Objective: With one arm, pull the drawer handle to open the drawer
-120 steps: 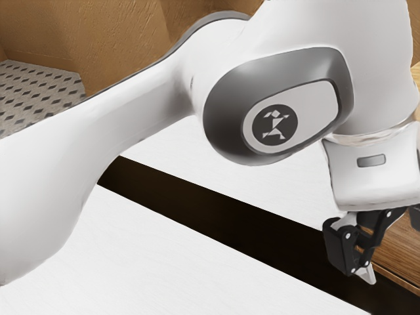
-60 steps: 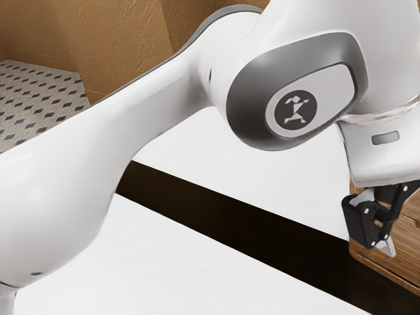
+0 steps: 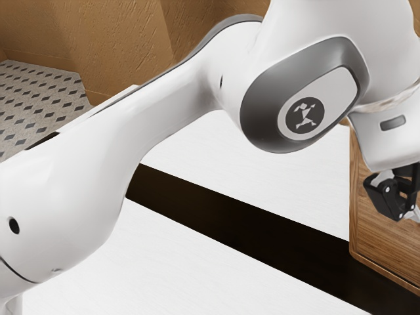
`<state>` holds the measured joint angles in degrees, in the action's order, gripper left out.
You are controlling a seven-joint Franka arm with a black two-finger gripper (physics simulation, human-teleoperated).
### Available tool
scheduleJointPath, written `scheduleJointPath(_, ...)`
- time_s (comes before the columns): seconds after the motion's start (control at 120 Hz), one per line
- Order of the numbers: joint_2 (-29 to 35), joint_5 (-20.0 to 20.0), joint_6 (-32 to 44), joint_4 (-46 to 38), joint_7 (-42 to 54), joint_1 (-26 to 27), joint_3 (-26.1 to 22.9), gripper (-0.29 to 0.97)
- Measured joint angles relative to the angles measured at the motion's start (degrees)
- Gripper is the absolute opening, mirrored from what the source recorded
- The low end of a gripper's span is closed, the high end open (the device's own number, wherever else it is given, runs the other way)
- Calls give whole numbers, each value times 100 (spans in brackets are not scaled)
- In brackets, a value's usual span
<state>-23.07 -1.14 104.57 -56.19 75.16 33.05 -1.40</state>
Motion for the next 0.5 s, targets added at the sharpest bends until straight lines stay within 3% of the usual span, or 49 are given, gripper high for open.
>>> scheduleJointPath(0.208,-13,0,229,-19,25,7,12,50)
scheduleJointPath(0.5,-136,-4,443,-75,48,10,17,45)
